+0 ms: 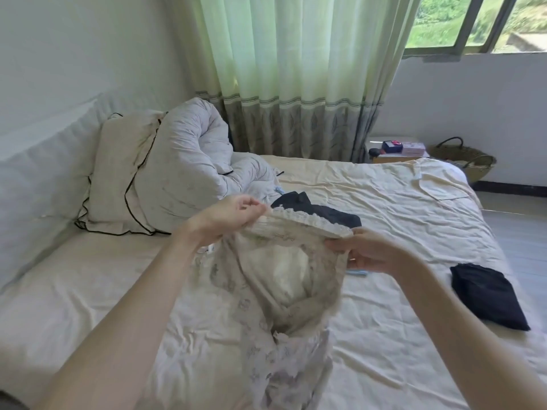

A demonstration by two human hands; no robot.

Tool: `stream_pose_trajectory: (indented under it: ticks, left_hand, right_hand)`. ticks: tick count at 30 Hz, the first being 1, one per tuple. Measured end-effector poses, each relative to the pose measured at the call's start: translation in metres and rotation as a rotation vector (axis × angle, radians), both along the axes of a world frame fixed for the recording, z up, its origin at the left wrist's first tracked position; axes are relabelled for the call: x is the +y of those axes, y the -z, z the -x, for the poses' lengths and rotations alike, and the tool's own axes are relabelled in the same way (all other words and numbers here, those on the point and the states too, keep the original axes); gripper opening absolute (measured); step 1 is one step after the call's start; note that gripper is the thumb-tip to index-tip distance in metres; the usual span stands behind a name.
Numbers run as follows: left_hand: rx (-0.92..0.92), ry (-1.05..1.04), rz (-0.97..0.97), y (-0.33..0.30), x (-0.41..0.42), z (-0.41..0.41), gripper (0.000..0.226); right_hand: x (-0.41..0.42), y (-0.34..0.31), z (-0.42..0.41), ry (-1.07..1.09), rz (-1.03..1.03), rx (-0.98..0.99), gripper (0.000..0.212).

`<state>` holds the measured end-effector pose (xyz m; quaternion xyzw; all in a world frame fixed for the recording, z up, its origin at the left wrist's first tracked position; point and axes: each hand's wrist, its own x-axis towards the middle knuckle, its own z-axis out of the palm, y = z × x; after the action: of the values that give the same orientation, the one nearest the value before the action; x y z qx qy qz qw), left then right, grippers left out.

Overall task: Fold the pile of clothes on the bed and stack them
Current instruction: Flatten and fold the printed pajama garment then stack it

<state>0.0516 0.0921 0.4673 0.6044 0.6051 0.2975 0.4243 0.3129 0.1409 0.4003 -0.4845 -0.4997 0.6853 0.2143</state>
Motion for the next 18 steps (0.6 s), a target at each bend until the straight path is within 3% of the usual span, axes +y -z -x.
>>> stream_pose_trajectory:
  ticks: [2,4,8,10,13,14,15,18]
  left_hand:
    - [0.018,0.108,0.113,0.008,-0.011,0.022,0.052]
    - [-0.027,0.207,0.242,0.021,-0.025,0.040,0.039]
    - [0.028,0.040,0.329,0.041,-0.045,0.061,0.022]
    - [-0.096,-0.103,0.291,0.043,-0.050,0.066,0.013]
    - [-0.551,-0.235,0.267,0.040,-0.056,0.063,0.012]
    - [-0.670,-0.266,0.262,0.040,-0.059,0.060,0.014]
    - [-0.761,-0.288,0.254,0.040,-0.062,0.057,0.012]
    - [-1.038,-0.343,0.209,0.049,-0.068,0.049,0.016]
  right_hand:
    - [0.005,-0.008,-0.005,-0.091,0.136,0.189,0.014]
    - [0.008,-0.013,-0.002,-0.114,0.165,0.288,0.015]
    - [0.016,-0.015,0.009,-0.065,0.170,0.289,0.020]
    - [0.016,-0.009,0.019,-0.046,-0.017,0.069,0.029]
    - [0.007,0.014,0.039,-0.044,-0.610,-0.607,0.023]
    - [0.002,0.023,0.046,-0.017,-0.656,-0.700,0.027]
    - [-0.002,0.033,0.051,0.011,-0.593,-0.656,0.030]
    - [-0.010,0.043,0.053,0.120,-0.060,-0.070,0.025]
